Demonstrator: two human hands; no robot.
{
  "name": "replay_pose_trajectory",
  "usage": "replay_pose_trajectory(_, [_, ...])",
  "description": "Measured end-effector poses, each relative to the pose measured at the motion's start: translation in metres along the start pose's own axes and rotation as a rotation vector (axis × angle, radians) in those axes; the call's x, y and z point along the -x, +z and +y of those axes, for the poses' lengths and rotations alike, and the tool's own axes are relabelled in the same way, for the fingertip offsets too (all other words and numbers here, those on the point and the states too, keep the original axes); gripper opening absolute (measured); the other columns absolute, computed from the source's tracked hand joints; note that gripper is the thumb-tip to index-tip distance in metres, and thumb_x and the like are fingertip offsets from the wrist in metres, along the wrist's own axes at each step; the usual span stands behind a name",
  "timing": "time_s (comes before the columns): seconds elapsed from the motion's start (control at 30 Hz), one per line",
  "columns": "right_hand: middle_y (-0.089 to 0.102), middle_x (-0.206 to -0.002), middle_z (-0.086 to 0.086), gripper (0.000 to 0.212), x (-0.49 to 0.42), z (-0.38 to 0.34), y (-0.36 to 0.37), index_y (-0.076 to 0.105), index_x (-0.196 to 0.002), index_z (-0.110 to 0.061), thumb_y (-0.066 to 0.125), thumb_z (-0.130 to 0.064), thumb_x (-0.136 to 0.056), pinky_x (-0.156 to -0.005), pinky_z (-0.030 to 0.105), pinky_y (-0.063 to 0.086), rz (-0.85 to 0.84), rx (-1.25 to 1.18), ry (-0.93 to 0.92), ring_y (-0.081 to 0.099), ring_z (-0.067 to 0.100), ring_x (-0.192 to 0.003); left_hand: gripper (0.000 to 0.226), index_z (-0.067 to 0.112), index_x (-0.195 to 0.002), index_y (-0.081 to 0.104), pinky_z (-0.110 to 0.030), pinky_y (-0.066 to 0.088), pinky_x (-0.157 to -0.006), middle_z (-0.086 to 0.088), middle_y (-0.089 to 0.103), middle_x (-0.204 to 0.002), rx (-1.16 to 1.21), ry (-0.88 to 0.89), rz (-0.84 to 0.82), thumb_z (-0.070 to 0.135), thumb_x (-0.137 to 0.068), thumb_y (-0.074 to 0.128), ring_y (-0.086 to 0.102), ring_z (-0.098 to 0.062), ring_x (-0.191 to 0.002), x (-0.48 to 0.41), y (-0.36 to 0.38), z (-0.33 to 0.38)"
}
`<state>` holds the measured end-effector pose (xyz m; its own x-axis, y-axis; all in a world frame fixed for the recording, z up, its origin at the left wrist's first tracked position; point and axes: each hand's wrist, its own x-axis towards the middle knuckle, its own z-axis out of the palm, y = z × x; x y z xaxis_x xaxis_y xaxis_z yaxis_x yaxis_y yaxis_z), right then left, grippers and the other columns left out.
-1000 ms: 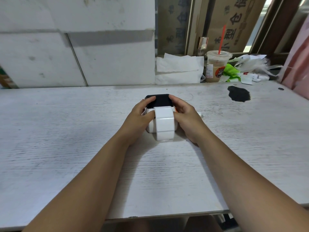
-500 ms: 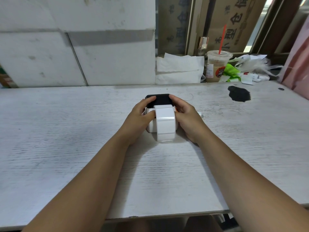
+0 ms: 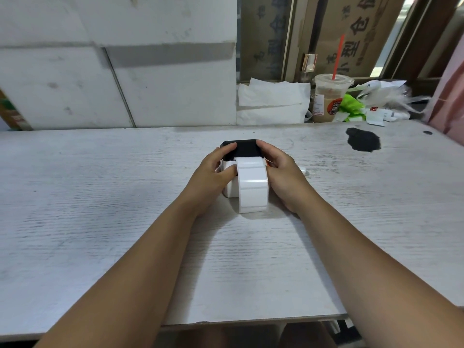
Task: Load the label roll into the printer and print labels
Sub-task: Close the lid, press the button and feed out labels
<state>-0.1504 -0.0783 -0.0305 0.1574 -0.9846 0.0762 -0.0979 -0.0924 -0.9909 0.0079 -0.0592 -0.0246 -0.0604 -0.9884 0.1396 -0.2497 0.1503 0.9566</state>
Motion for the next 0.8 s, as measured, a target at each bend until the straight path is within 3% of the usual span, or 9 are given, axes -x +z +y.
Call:
replay_pose_trajectory(0.1, [0.055, -0.139, -0.005, 0.062, -0.0004, 0.0019, -0.0009, 0.046, -0.141, -0.023, 0.067, -0.011, -0.083, -0.108, 0.035, 0.043, -0.002, -0.028, 0.005, 0.052, 0.01, -0.127, 0.046, 0.035, -0.133, 0.047, 0.0, 0.041, -0.082, 0.021, 0.051, -0.127, 0.0, -0.004, -0.001, 0.018, -0.092, 0.056, 0.049, 0.003, -0.117, 0.001, -0.0002, 0.0005])
replay_pose_trajectory(0.23, [0.058, -0.135, -0.006, 0.063, 0.0015, 0.0032, -0.0036, 0.046, -0.141, -0.022, 0.065, -0.004, -0.083, -0.106, 0.038, 0.045, -0.044, -0.112, 0.022, 0.056, 0.01, -0.124, 0.046, 0.035, -0.133, 0.048, -0.015, 0.04, -0.094, 0.018, 0.05, -0.135, 0.022, -0.007, -0.008, 0.018, -0.091, 0.057, 0.048, 0.0, -0.123, -0.0004, -0.0008, -0.0027])
replay_pose_trajectory(0.6, [0.056, -0.138, -0.002, 0.063, 0.003, 0.0034, -0.0034, 0.044, -0.142, -0.019, 0.065, -0.003, -0.084, -0.107, 0.037, 0.045, -0.042, -0.155, 0.014, 0.056, 0.012, -0.124, 0.043, 0.034, -0.133, 0.048, -0.018, 0.036, -0.098, 0.013, 0.051, -0.136, -0.028, 0.01, -0.009, 0.021, -0.092, 0.055, 0.047, -0.004, -0.125, -0.0001, -0.0016, -0.0014])
replay_pose_trajectory(0.8, [0.058, -0.138, -0.001, 0.063, 0.0015, 0.0053, -0.0046, 0.045, -0.142, -0.019, 0.067, -0.008, -0.084, -0.107, 0.04, 0.045, -0.054, -0.13, 0.002, 0.057, 0.013, -0.124, 0.036, 0.034, -0.129, 0.053, -0.003, 0.041, -0.081, 0.007, 0.055, -0.128, -0.06, 0.014, -0.029, 0.023, -0.094, 0.051, 0.053, -0.005, -0.115, 0.001, -0.0015, 0.0009])
